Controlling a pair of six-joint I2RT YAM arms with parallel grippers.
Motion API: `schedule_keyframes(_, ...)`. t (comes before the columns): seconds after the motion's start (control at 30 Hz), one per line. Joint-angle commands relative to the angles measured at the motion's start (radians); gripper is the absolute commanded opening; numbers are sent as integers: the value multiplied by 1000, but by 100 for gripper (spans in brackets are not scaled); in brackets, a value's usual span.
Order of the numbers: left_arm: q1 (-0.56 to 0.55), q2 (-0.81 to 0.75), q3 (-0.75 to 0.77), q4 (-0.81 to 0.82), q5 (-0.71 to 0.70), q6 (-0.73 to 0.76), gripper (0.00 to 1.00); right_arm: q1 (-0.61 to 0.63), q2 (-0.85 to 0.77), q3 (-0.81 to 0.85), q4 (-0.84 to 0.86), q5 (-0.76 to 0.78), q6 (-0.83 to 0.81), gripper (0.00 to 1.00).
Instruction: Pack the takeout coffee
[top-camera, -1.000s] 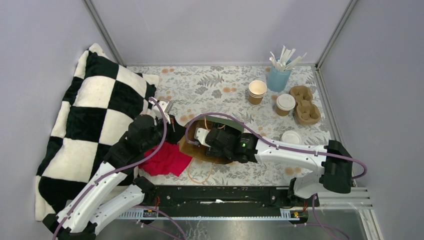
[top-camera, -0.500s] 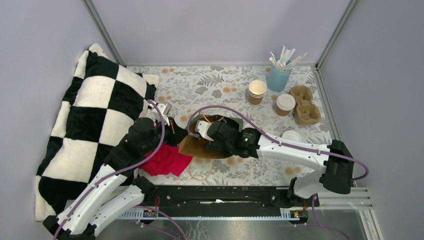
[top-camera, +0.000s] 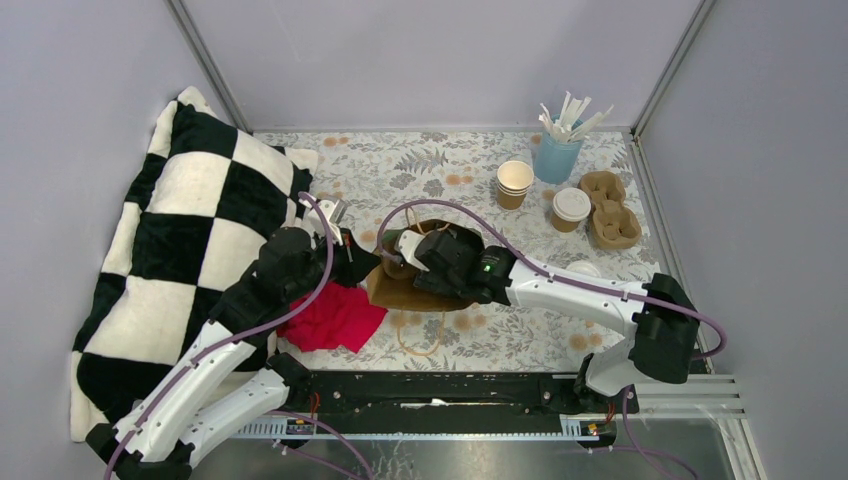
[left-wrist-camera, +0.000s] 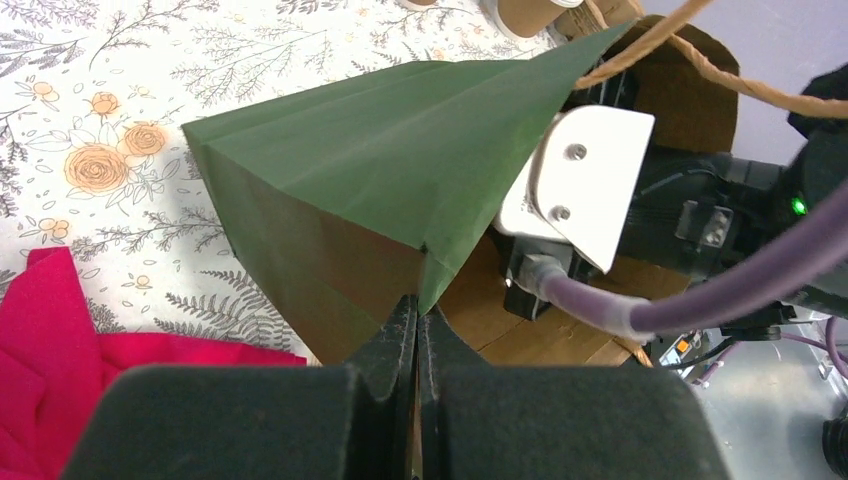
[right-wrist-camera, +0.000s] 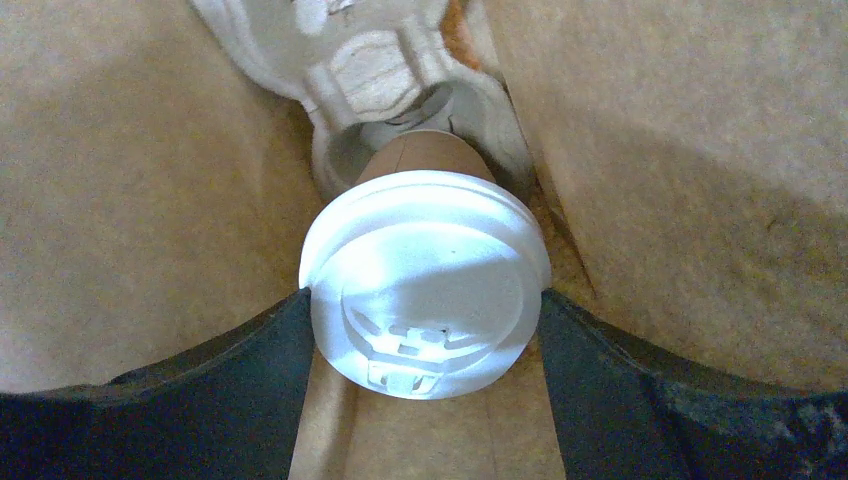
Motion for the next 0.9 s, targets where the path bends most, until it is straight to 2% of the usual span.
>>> schedule_keyframes(0.0, -6, -2, 42, -3, 34, 22, 0, -50, 1, 22, 59, -1, 41, 71)
schedule_keyframes(0.2, -6, 1, 35, -2, 36, 27, 0, -64, 25, 30, 98, -77, 48, 71)
schedule_keyframes(0.43, -6, 8, 34, -13, 47, 30, 0, -81, 63, 28, 155, -74, 28, 71)
schedule_keyframes(0.7, -6, 15, 63, -60, -16, 39, 0, -95, 83, -15, 221, -89, -29, 71)
schedule_keyframes(0.87, -6, 14, 69, -76, -23, 40, 0, -102, 58, 1, 233, -88, -3, 71)
